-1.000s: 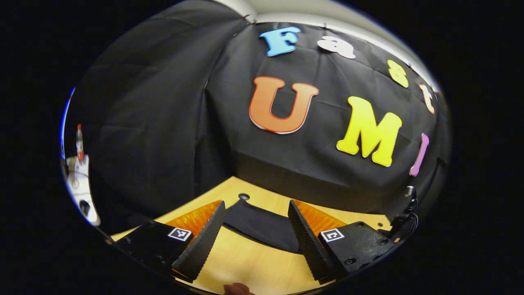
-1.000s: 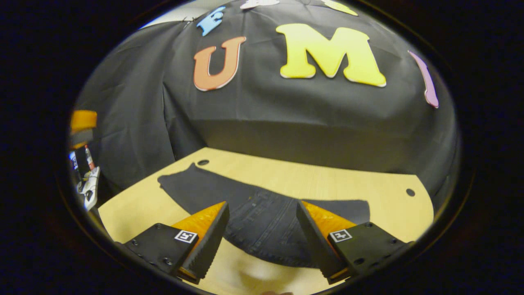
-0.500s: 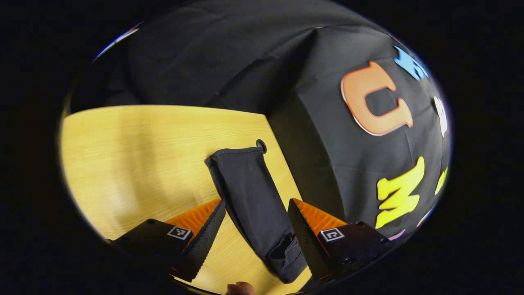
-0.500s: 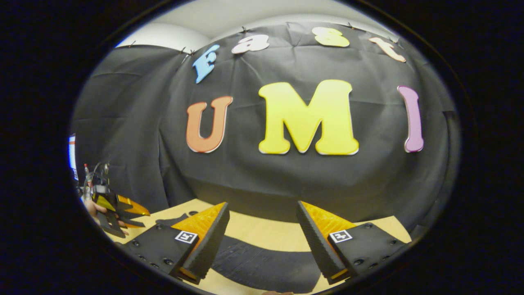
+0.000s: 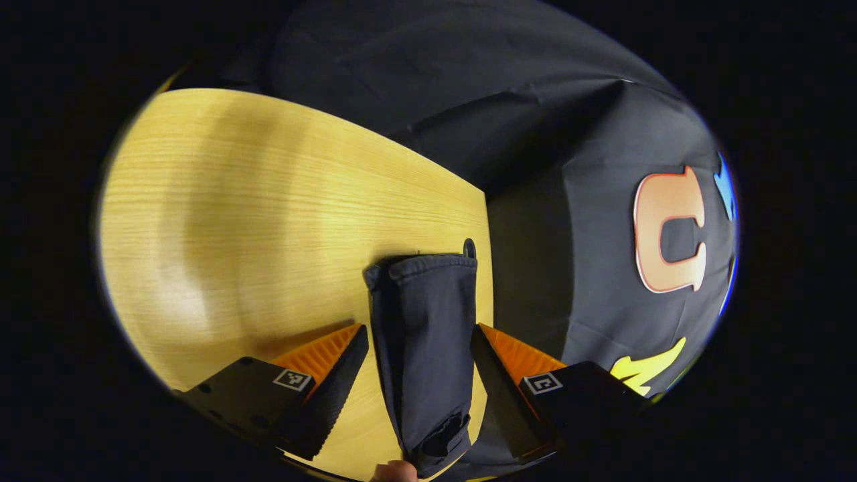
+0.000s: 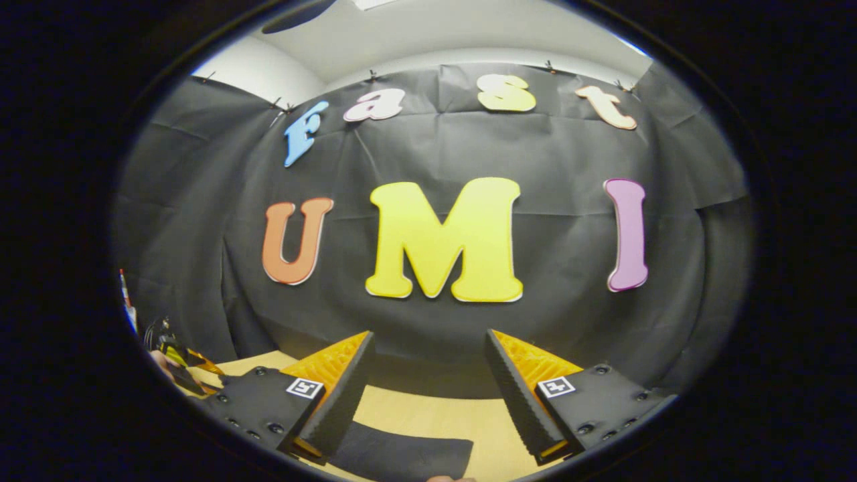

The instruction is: Grasp the waist and the cuffs of the jeans and fold them to make the two legs overlap; first hold the waist and fold one-third of the jeans toward the cuffs, then hold the cuffs and fold the remaining one-third in the same direction to finish folding.

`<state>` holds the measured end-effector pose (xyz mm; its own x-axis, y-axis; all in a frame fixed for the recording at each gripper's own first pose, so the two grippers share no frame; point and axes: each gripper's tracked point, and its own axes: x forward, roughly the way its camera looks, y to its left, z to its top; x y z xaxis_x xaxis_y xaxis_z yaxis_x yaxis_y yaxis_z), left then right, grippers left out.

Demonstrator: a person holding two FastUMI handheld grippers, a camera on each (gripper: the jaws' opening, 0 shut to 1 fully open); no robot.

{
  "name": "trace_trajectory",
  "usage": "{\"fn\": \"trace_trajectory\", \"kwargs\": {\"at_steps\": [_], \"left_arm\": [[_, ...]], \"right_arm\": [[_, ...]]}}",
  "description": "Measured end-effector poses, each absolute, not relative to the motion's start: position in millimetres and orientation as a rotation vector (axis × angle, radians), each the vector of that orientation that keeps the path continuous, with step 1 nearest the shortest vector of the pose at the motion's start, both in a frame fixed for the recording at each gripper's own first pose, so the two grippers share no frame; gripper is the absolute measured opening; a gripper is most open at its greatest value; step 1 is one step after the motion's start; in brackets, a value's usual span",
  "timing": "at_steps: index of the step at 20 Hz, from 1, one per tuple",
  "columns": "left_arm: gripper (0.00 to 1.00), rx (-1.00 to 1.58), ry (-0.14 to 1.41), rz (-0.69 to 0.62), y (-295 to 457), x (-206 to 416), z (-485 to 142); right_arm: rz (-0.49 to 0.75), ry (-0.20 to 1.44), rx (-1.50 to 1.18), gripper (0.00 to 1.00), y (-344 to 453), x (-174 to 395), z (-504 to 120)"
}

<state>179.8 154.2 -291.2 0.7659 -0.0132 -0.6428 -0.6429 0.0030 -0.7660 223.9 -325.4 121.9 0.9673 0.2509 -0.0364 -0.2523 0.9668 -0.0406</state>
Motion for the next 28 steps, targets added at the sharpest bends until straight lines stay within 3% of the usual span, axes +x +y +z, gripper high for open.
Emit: {"fn": "trace_trajectory", "kwargs": {"at_steps": [12, 16, 20, 28], "left_arm": [[0.96, -1.656, 0.469, 0.5, 162.3, 219.7, -306.9], [0.21, -1.687, 0.488, 0.538, 162.4, 215.2, -331.0], [0.04, -1.622, 0.472, 0.533, 162.1, 216.2, -334.9], [0.04, -1.486, 0.518, 0.547, 161.3, 218.6, -318.5]], "right_arm": [[0.109, 0.113, 0.053, 1.0, -394.5, 244.9, 105.3], [0.084, 0.124, 0.044, 0.98, -407.5, 246.4, 104.5], [0.065, 0.128, 0.037, 0.98, -417.0, 248.0, 105.8], [0.075, 0.135, 0.031, 0.99, -412.5, 247.0, 106.2]]}}
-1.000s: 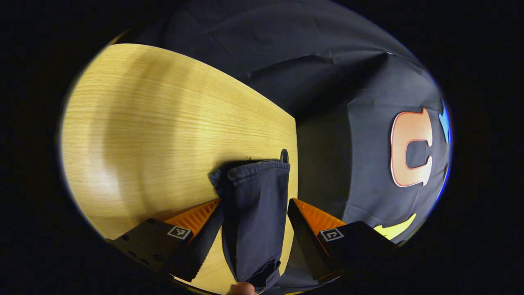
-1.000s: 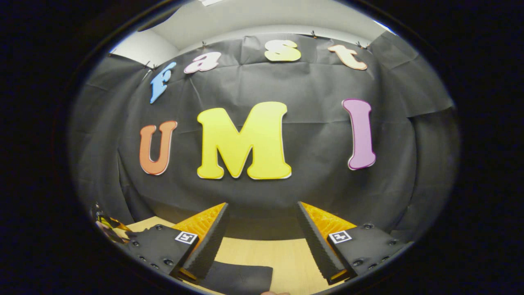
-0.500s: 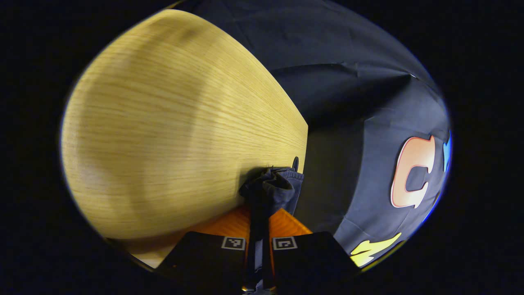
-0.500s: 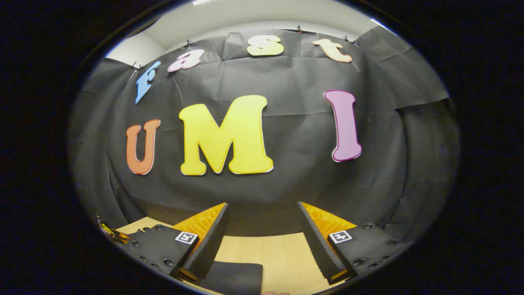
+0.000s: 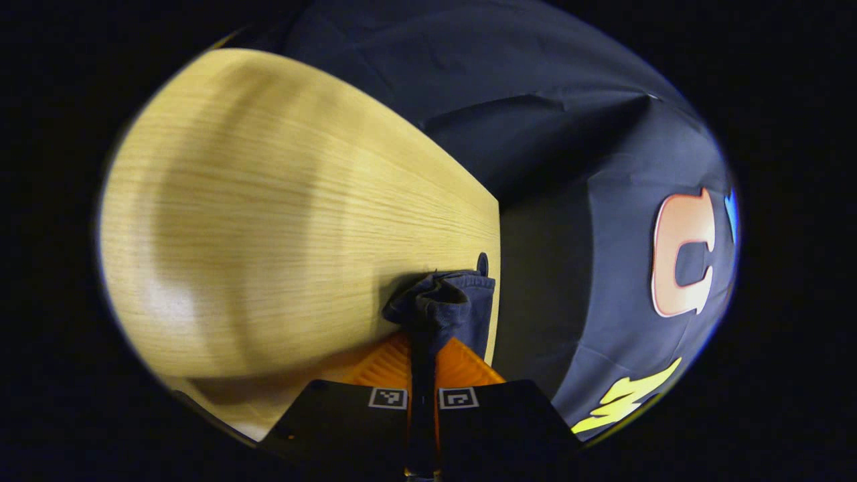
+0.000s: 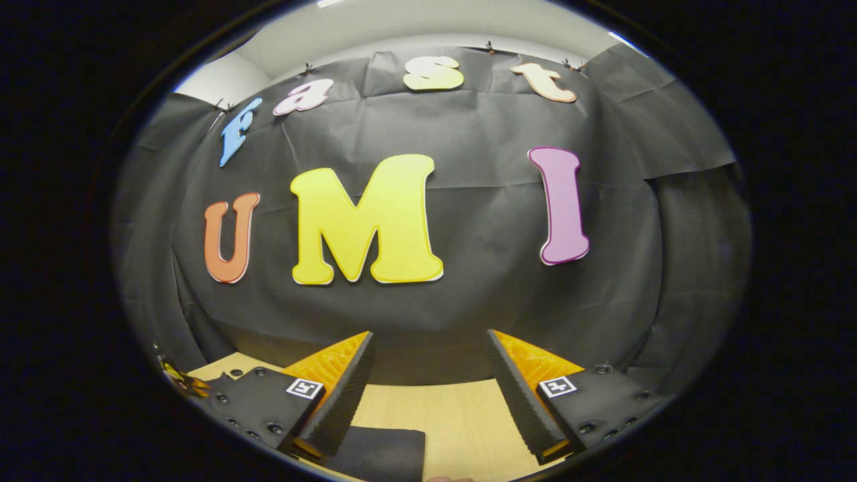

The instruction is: Grasp the waist and the cuffs of the jeans and fold them to make the two legs overlap; first hold the waist and fold one-third of the jeans toward the cuffs, then hold the cuffs and fold the remaining one-third in the same direction to finish folding.

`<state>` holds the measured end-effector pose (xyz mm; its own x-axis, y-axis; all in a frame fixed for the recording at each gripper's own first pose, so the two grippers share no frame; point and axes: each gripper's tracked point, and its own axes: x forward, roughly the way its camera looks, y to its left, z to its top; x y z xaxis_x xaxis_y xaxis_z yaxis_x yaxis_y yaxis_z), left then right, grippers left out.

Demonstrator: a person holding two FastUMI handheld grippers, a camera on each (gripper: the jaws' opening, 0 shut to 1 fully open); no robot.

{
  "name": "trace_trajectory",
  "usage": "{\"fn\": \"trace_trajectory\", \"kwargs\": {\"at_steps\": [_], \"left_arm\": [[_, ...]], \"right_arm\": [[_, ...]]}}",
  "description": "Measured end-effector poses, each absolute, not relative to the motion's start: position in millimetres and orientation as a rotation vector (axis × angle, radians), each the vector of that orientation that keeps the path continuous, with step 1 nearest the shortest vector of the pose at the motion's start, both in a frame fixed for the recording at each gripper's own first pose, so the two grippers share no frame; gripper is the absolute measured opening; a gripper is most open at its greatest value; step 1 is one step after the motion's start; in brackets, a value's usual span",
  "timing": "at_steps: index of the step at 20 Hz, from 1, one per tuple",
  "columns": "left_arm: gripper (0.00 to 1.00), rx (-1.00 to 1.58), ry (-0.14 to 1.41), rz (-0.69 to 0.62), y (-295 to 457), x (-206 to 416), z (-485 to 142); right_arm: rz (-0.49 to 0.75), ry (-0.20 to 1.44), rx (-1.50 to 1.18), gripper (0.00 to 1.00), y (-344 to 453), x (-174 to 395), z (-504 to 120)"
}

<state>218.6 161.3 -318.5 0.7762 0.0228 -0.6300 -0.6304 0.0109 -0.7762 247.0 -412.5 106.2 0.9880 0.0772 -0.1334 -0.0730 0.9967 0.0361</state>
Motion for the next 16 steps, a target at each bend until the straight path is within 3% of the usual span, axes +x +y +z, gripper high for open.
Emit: {"fn": "trace_trajectory", "kwargs": {"at_steps": [9, 16], "left_arm": [[0.03, -0.893, 0.492, 0.339, 118.6, 255.7, -192.8], [0.03, -0.598, 0.427, 0.077, 9.9, 287.4, -105.3]], "right_arm": [[0.051, 0.148, 0.064, 1.0, -429.3, 239.6, 110.9], [0.008, 0.145, 0.094, 1.0, -462.4, 227.4, 117.8]]}}
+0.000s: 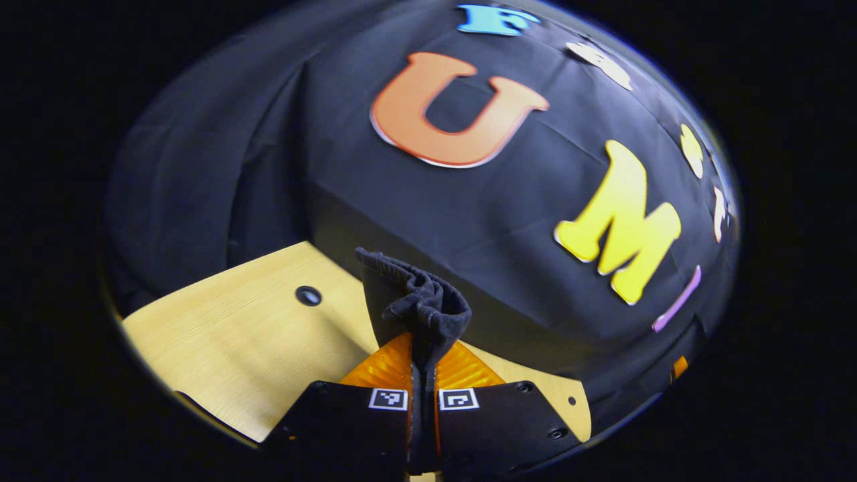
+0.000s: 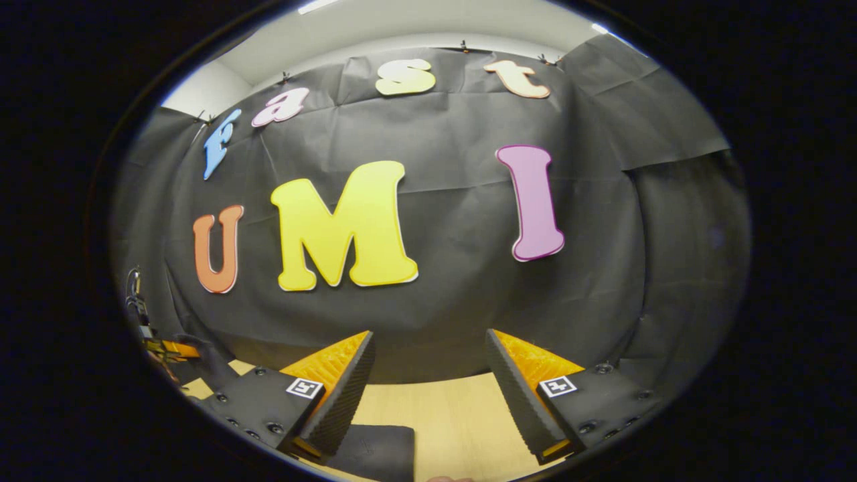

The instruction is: Grasp the waist and the cuffs of the jeans and fold them to make the two legs overlap; first hold the waist and fold one-third of the jeans toward the cuffs, then hold the cuffs and fold the remaining one-third in the same direction to finish folding.

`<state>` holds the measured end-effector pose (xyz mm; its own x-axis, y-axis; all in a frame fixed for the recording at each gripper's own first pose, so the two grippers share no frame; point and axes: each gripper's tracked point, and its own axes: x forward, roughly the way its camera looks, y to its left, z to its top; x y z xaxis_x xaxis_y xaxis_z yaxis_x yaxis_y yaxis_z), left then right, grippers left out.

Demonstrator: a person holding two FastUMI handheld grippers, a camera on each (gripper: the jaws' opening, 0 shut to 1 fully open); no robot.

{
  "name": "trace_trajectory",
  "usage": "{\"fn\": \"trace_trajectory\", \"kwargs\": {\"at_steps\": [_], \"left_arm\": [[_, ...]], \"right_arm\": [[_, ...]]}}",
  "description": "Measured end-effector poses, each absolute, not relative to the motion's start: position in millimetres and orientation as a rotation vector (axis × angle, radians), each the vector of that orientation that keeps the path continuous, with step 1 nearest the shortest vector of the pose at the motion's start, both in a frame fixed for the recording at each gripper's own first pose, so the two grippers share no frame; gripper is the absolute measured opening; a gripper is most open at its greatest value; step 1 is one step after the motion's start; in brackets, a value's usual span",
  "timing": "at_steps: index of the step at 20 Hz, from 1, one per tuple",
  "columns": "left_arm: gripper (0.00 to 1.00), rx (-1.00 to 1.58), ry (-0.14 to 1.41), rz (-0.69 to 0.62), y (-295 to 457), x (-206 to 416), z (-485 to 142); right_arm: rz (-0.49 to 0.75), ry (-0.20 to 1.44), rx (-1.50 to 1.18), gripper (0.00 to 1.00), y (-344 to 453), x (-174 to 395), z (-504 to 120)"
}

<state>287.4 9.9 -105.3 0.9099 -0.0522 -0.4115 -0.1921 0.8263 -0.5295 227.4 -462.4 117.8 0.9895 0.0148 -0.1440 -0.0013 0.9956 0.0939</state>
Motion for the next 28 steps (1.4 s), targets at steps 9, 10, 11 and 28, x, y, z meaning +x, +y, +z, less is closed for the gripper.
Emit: {"fn": "trace_trajectory", "kwargs": {"at_steps": [9, 10, 11, 28], "left_arm": [[0.03, -0.252, 0.393, -0.221, -117.7, 281.5, -59.3], [0.03, -0.212, 0.399, -0.255, -133.4, 278.7, -62.1], [0.03, -0.17, 0.401, -0.287, -149.0, 278.8, -65.5], [0.04, 0.588, 0.583, -0.655, -233.2, 273.1, -303.3]], "right_arm": [[-0.061, 0.126, 0.096, 1.0, -510.9, 207.4, 128.5], [-0.07, 0.128, 0.096, 1.0, -515.5, 205.2, 128.2], [-0.08, 0.13, 0.096, 0.98, -520.8, 203.1, 128.0], [-0.201, 0.168, 0.107, 1.0, -587.1, 173.9, 118.8]]}}
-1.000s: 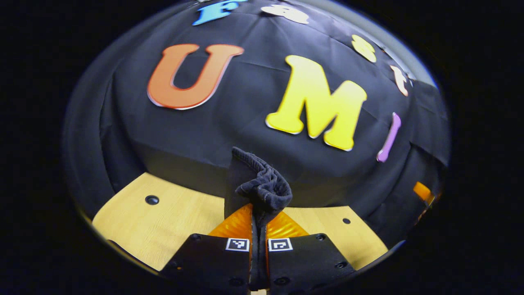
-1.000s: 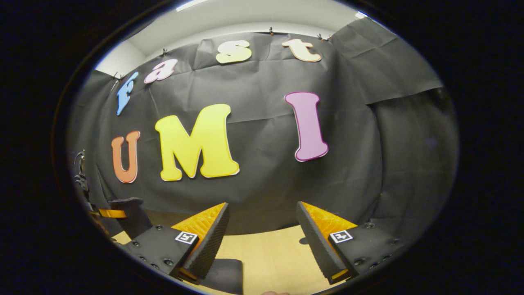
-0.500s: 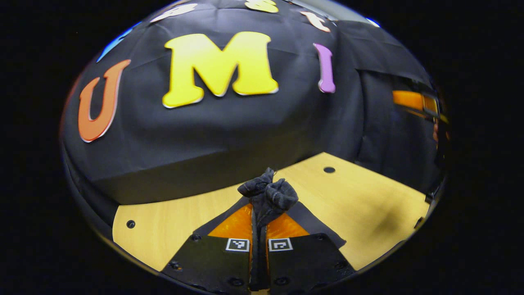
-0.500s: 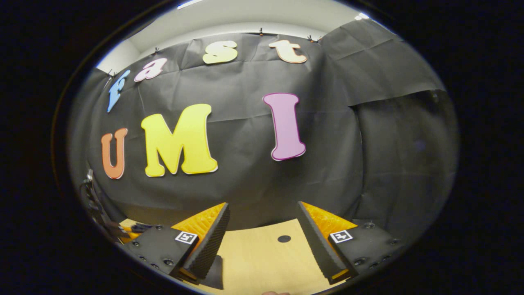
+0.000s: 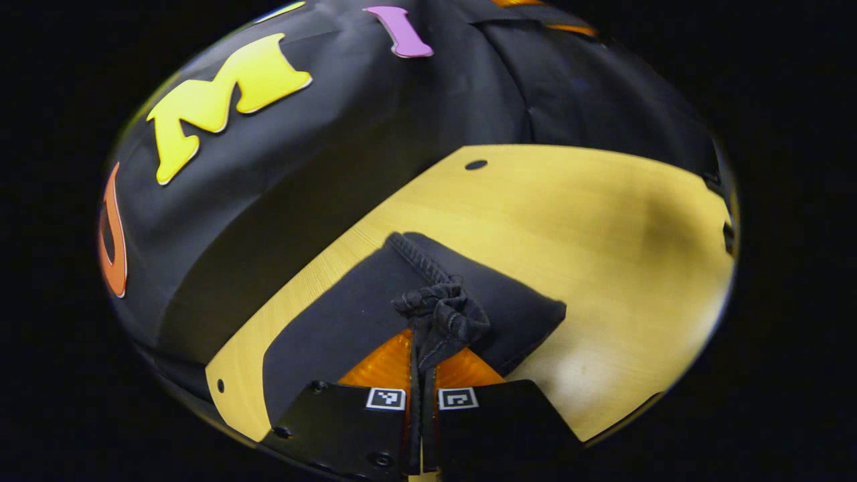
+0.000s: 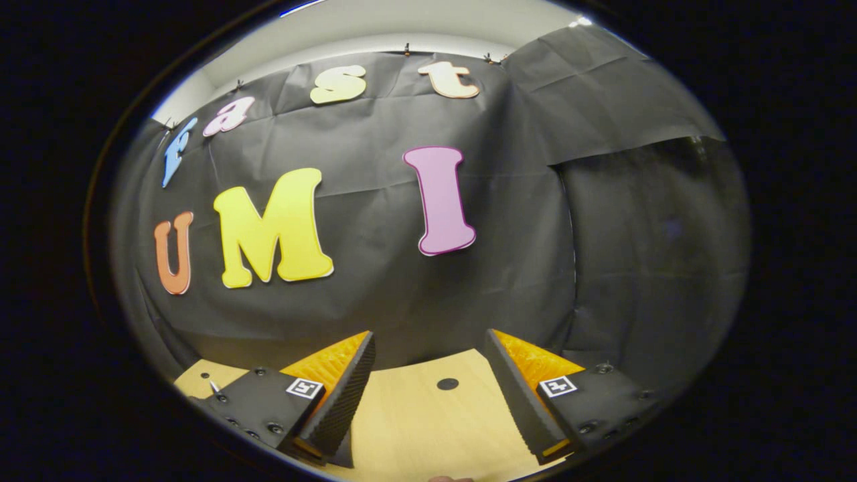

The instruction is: Grasp the waist and the cuffs of the jeans and fold them to make the two legs overlap; first hold the waist and fold one-third of the jeans toward the cuffs, then hold the cuffs and fold the remaining one-third in the same direction to finish folding.

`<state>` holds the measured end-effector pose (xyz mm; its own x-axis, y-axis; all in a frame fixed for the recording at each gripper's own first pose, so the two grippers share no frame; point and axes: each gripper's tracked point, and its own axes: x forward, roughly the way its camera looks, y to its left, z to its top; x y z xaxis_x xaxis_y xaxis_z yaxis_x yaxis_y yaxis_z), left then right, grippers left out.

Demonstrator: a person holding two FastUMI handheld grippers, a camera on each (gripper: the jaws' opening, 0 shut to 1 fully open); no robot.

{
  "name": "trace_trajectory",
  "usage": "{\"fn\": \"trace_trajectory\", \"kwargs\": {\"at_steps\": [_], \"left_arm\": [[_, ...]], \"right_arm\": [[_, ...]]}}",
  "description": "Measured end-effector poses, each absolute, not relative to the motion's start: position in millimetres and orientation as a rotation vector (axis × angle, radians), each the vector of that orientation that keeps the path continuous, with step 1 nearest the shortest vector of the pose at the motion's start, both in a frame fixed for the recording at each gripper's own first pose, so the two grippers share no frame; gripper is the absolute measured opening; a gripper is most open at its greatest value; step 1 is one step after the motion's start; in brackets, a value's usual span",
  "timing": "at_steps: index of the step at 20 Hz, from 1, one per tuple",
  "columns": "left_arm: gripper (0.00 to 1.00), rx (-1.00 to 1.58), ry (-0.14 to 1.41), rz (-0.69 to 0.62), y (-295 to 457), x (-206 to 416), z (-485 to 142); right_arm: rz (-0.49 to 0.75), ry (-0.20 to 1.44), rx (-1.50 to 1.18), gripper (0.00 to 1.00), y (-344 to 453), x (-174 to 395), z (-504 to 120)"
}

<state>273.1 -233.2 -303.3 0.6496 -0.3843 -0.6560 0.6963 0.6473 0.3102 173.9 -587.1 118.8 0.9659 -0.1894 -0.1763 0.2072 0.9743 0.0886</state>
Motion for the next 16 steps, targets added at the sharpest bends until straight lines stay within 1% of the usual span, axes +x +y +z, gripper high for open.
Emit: {"fn": "trace_trajectory", "kwargs": {"at_steps": [2, 3, 5, 6, 7, 9, 10, 11, 12, 13, 16], "left_arm": [[0.05, 0.66, 0.542, -0.655, -225.4, 294.7, -310.1], [0.05, 0.672, 0.536, -0.653, -243.7, 269.3, -318.5], [0.06, 0.679, 0.529, -0.657, -228.0, 284.7, -308.0], [0.11, 0.685, 0.524, -0.646, -223.5, 291.6, -301.1], [0.18, 0.689, 0.507, -0.614, -218.2, 302.6, -298.9], [0.68, 0.61, 0.521, -0.601, -214.0, 299.8, -289.6], [0.76, 0.577, 0.518, -0.589, -213.0, 299.4, -283.2], [0.8, 0.557, 0.504, -0.575, -210.4, 299.6, -272.5], [0.9, 0.535, 0.485, -0.562, -208.8, 300.7, -261.7], [0.92, 0.51, 0.473, -0.558, -208.4, 297.9, -252.3], [0.92, 0.427, 0.431, -0.562, -211.0, 286.4, -215.6]], "right_arm": [[-0.201, 0.173, 0.107, 1.0, -587.4, 171.5, 118.6], [-0.201, 0.175, 0.106, 1.0, -587.2, 170.6, 118.1], [-0.2, 0.176, 0.108, 1.0, -587.6, 170.6, 119.1], [-0.199, 0.176, 0.111, 1.0, -587.7, 170.6, 120.8], [-0.196, 0.175, 0.115, 1.0, -587.1, 169.9, 121.6], [-0.189, 0.174, 0.118, 1.0, -584.4, 169.3, 122.8], [-0.182, 0.174, 0.118, 1.0, -582.2, 169.4, 123.6], [-0.177, 0.175, 0.115, 1.0, -580.2, 169.2, 123.0], [-0.171, 0.174, 0.115, 1.0, -578.1, 169.5, 124.1], [-0.164, 0.174, 0.116, 1.0, -575.4, 168.0, 125.3], [-0.141, 0.18, 0.101, 1.0, -565.3, 163.4, 126.4]]}}
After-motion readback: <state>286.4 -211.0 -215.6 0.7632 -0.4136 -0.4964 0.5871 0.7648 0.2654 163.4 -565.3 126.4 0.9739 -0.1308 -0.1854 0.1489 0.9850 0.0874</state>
